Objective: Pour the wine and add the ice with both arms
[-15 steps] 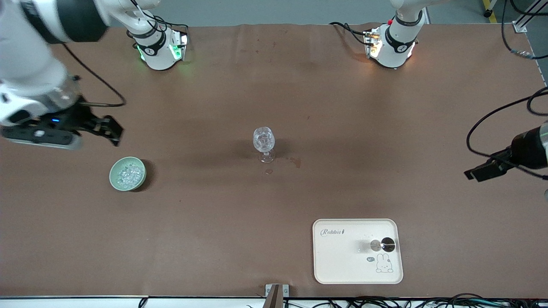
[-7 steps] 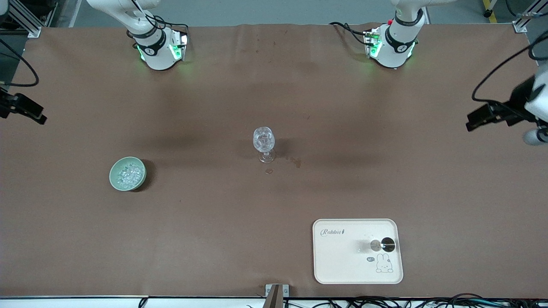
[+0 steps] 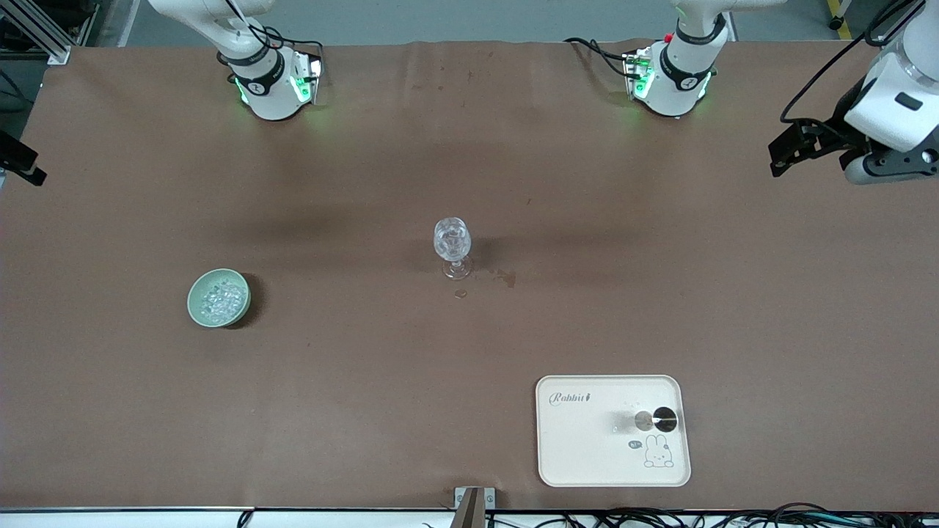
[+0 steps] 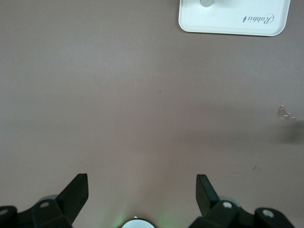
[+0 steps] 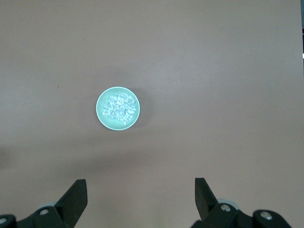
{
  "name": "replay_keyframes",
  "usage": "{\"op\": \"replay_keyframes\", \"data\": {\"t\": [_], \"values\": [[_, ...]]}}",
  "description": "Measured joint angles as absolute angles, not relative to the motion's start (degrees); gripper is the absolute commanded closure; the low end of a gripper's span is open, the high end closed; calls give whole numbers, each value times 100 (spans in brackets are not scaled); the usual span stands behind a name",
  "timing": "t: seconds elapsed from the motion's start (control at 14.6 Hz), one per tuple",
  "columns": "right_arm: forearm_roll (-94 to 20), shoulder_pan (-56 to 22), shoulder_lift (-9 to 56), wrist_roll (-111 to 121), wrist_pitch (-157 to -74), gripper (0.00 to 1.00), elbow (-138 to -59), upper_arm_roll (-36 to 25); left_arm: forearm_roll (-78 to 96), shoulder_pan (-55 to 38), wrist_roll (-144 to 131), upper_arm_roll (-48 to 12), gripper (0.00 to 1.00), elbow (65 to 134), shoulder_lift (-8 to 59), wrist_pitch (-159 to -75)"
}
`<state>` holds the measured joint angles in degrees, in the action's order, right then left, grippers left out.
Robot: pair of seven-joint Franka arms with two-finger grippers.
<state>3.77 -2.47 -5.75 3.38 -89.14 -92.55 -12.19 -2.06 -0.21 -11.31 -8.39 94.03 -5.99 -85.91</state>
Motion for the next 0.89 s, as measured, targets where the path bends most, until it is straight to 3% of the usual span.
{"op": "replay_keyframes", "data": {"t": [0.21,0.89], "values": [[368,-244,-297,370,-8725,0,-8930,-1152,-9,-16,-1129,-772,0,9656,-871,-8612],[121,97,-82,407,-9013,0,-9005,-574,-1,-2,-1045,-738,0,9594,-948,-8642]]}}
